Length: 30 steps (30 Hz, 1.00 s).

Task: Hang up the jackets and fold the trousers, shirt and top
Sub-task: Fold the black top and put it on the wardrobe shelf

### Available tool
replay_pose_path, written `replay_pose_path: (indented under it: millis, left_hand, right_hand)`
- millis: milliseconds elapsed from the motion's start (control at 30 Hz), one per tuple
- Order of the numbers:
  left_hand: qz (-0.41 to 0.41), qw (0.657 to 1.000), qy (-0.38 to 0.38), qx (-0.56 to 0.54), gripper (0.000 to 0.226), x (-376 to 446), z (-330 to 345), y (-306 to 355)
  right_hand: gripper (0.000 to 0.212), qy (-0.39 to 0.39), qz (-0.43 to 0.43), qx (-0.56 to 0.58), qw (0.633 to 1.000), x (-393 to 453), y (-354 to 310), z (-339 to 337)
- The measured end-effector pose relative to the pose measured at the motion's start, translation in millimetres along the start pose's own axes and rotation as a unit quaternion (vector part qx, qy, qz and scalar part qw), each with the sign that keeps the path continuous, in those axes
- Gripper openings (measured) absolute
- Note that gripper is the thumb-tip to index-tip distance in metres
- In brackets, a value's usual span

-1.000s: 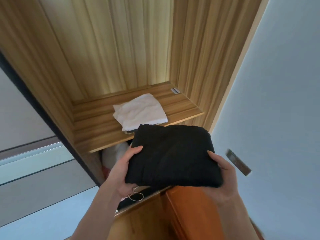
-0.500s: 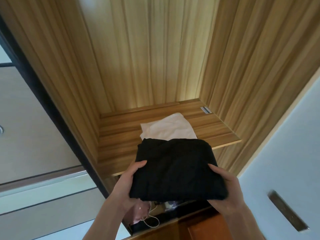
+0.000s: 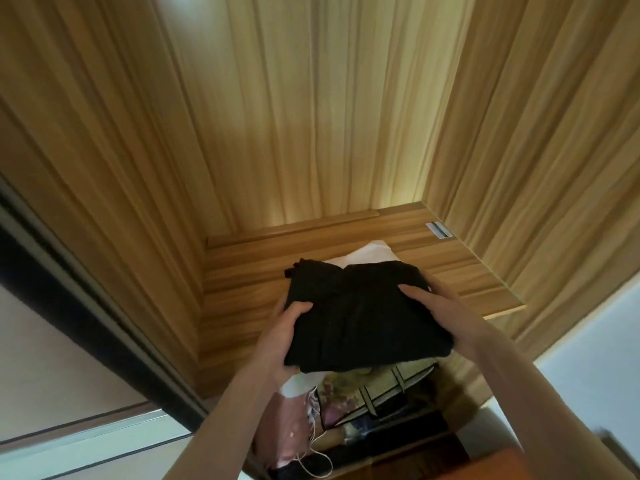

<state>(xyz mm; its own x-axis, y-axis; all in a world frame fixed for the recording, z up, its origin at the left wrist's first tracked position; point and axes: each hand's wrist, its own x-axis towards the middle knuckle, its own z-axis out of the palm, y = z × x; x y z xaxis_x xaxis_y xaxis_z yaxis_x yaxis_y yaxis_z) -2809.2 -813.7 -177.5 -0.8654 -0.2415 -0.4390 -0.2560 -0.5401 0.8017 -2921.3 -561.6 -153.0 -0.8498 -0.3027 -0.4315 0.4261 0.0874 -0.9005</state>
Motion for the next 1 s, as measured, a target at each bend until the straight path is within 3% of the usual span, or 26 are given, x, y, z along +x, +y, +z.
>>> replay_pose_path:
  millis: [100, 200, 400, 600, 667, 700, 767, 800, 867, 1000]
  left_hand:
    - [0.017, 1.0, 0.016, -0.005, 0.033, 21.1, 10.0, 6.1]
    - [0.053, 0.998, 0.021, -0.014, 0.041, 40.2, 18.2, 5.2]
    - [0.092, 0.994, 0.055, 0.001, 0.053, 78.1, 30.0, -16.8]
    - [0.143, 0.975, 0.107, 0.131, 0.047, 99.0, 22.8, -45.9]
    - [0.2, 0.941, 0.154, 0.227, 0.049, 100.4, 19.0, -45.8]
    - [0.237, 0.905, 0.196, 0.295, 0.05, 100.5, 18.3, -44.7]
    - [0.327, 0.793, 0.27, 0.438, 0.047, 98.5, 22.2, -41.7]
    - [0.375, 0.742, 0.267, 0.488, 0.043, 97.0, 27.6, -41.1]
    - [0.419, 0.684, 0.205, 0.561, 0.044, 97.5, 43.1, -45.5]
    - [0.308, 0.629, 0.15, 0.698, 0.062, 117.7, 48.9, -67.0]
  right_hand:
    - [0.043, -0.007, -0.024, -0.023, 0.999, 31.0, -17.0, -3.5]
    - [0.046, -0.04, -0.037, -0.018, 0.998, 56.8, -25.7, -12.0]
    - [0.039, -0.033, -0.076, -0.036, 0.996, 103.9, -15.1, -27.3]
    - [0.044, -0.023, -0.066, -0.144, 0.987, 139.3, 16.8, -42.4]
    - [0.045, 0.005, -0.104, -0.221, 0.97, 143.1, 26.8, -45.1]
    - [0.045, 0.041, -0.132, -0.282, 0.949, 143.2, 30.8, -44.9]
    - [0.042, 0.145, -0.213, -0.415, 0.873, 139.1, 36.5, -41.7]
    - [0.042, 0.172, -0.274, -0.454, 0.83, 136.4, 38.9, -38.1]
    - [0.045, 0.138, -0.362, -0.483, 0.785, 132.8, 40.5, -28.9]
    - [0.066, 0.03, -0.314, -0.577, 0.753, 140.1, 52.2, -18.1]
